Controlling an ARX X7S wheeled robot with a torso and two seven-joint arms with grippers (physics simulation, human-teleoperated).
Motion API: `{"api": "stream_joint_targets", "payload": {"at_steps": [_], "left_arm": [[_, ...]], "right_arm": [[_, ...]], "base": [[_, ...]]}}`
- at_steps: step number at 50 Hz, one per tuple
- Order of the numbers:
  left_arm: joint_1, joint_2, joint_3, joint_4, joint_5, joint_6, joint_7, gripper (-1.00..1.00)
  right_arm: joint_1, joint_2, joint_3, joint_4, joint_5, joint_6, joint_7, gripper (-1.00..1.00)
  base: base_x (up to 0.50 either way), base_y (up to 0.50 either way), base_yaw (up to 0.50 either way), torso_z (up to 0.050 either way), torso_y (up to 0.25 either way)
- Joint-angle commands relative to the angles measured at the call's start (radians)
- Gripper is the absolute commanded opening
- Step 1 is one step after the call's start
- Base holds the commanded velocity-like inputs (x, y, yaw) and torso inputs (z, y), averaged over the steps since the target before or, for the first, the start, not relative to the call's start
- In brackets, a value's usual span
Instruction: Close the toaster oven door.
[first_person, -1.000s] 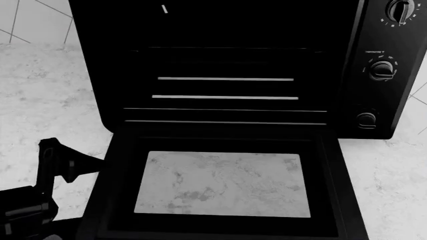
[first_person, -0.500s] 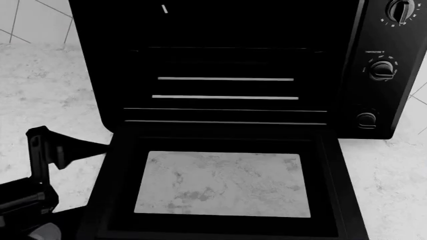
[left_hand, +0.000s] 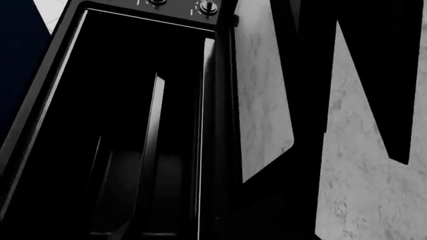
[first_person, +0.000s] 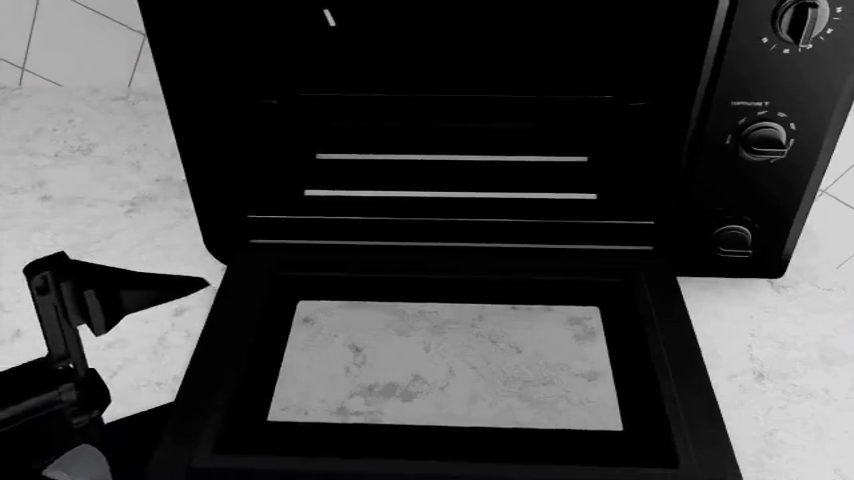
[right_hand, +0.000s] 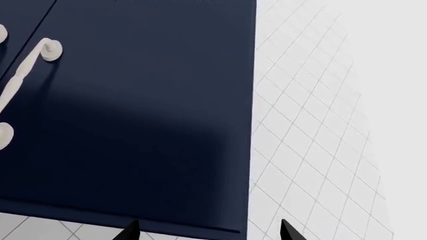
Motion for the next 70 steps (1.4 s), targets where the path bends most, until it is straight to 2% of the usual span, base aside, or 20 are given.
{"api": "stream_joint_targets", "payload": {"at_steps": [1,21,43,54,70], "left_arm": [[-0.018,0.069,-0.049,0.027,-0.067,0.033,-0.073,1.00],[0.033,0.098,-0.106,0.109,-0.184,-0.087,-0.124,1.00],[-0.026,0.099,-0.156,0.151,-0.205,-0.058,-0.149,1.00],[-0.044,0.105,-0.171,0.139,-0.159,0.007,-0.194,1.00],[-0.042,0.110,-0.187,0.148,-0.181,-0.001,-0.211,1.00]], "right_arm": [[-0.008,0.006,0.008,-0.003,0.004,-0.006,0.001,1.00],[-0.002,0.009,-0.003,0.002,-0.001,-0.016,0.000,1.00],[0.012,0.027,-0.015,0.002,0.018,-0.027,0.019,1.00],[-0.001,0.031,-0.006,-0.001,0.021,-0.032,0.021,1.00],[0.006,0.031,-0.016,0.001,0.017,-0.038,0.018,1.00]], "base": [[0.00,0.00,-0.01,0.000,0.010],[0.00,-0.01,-0.01,0.000,0.000],[0.00,-0.01,-0.01,0.000,0.000],[0.01,-0.01,-0.01,0.001,0.000],[0.00,-0.01,-0.01,0.000,0.002]]}}
